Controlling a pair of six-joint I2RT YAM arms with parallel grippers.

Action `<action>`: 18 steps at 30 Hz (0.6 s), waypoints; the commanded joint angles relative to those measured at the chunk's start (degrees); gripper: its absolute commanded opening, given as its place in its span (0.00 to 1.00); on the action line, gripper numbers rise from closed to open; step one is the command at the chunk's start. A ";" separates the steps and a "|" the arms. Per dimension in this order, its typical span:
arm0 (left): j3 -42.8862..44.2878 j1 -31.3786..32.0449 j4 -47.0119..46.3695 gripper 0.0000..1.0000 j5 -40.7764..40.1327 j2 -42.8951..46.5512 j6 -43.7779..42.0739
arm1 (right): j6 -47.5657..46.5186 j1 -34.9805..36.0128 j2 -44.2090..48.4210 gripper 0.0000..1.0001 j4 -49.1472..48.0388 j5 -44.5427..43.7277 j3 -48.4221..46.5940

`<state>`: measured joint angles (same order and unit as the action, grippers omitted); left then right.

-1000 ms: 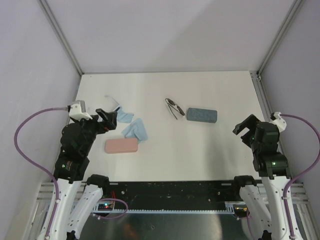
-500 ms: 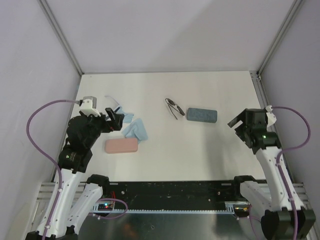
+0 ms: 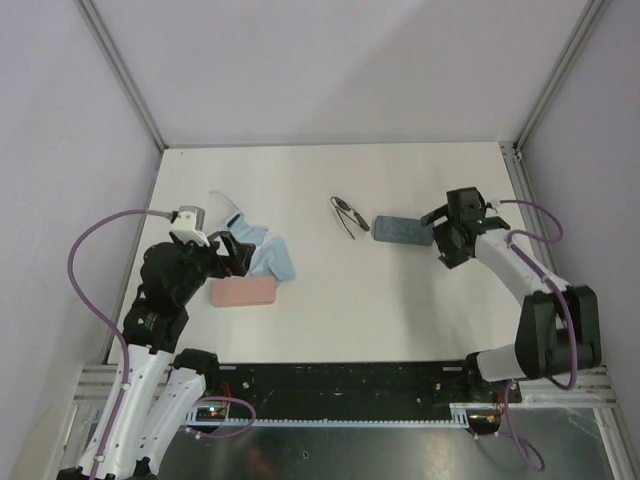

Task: Organize the sunglasses

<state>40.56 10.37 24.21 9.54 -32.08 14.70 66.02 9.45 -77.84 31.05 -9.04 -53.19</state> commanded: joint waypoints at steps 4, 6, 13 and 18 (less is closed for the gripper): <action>-3.04 0.43 -1.07 1.00 0.95 3.21 1.38 | 10.38 0.06 -11.48 0.99 -6.12 0.09 -8.19; -3.40 0.48 -1.24 1.00 1.19 3.57 1.45 | 12.39 -0.18 -14.47 0.99 -6.54 1.07 -9.81; -4.13 0.53 -1.98 1.00 2.47 3.30 1.47 | 17.11 -1.59 -22.48 0.99 -7.55 2.98 -13.41; -4.40 0.53 -2.26 1.00 2.82 3.23 1.47 | 19.01 -3.38 -25.53 0.99 -8.08 3.36 -13.99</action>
<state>36.58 10.55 24.32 10.81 -28.86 15.57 81.38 7.51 -101.60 23.88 -5.48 -64.82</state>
